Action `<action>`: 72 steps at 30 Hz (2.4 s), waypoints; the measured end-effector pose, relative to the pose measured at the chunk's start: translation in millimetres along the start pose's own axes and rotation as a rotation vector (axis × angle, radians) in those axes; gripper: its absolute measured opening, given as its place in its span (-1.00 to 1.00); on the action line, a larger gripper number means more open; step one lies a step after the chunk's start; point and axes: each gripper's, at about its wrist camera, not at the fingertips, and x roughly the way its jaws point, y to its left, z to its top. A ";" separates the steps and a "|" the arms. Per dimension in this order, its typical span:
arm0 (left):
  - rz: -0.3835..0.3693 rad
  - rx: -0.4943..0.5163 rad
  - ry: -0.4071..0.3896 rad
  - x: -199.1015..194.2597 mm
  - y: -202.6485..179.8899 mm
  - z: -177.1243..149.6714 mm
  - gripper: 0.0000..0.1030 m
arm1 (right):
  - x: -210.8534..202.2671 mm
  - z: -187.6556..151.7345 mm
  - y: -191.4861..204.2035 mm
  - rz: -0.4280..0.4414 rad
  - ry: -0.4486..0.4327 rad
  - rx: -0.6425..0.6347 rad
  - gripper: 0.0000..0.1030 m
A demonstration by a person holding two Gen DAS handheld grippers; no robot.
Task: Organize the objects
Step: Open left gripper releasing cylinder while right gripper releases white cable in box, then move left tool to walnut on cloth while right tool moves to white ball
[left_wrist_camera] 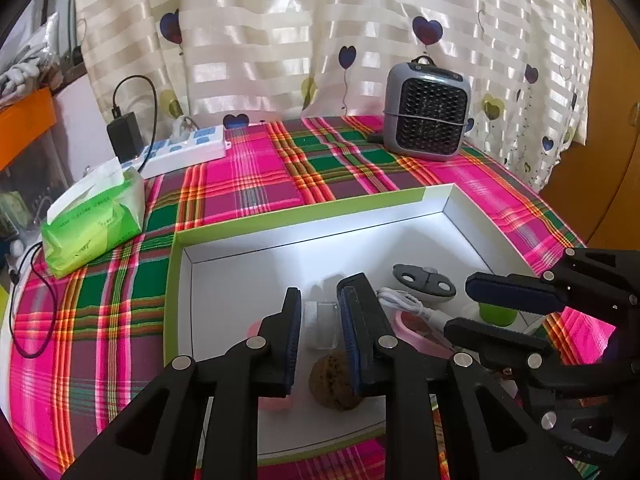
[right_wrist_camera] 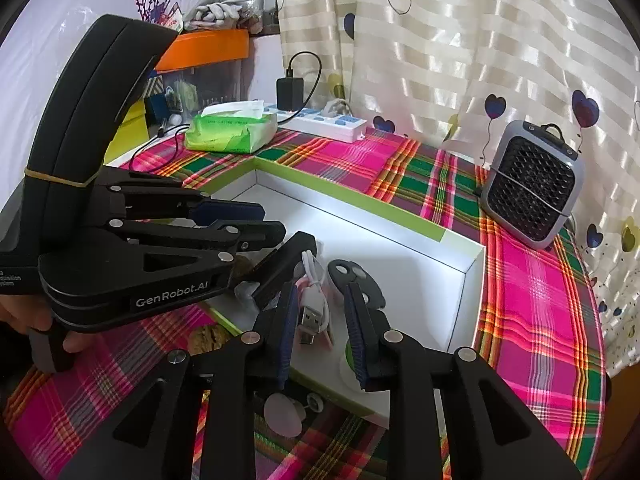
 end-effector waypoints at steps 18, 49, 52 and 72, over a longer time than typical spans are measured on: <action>-0.010 -0.021 -0.032 -29.9 -3.0 -7.5 -0.63 | -31.1 -7.5 -5.6 -0.003 -0.071 0.084 -0.51; -0.085 -0.025 -0.020 -57.9 -19.0 -48.3 -0.63 | -48.4 -32.1 -15.0 0.052 -0.100 0.182 -0.51; -0.092 -0.019 -0.015 -57.0 -21.3 -50.3 -0.63 | -47.9 -33.0 -12.7 0.061 -0.094 0.175 -0.51; -0.123 0.020 0.043 -46.0 -30.0 -60.6 -0.43 | -44.7 -40.4 -3.6 0.108 -0.032 0.122 -0.12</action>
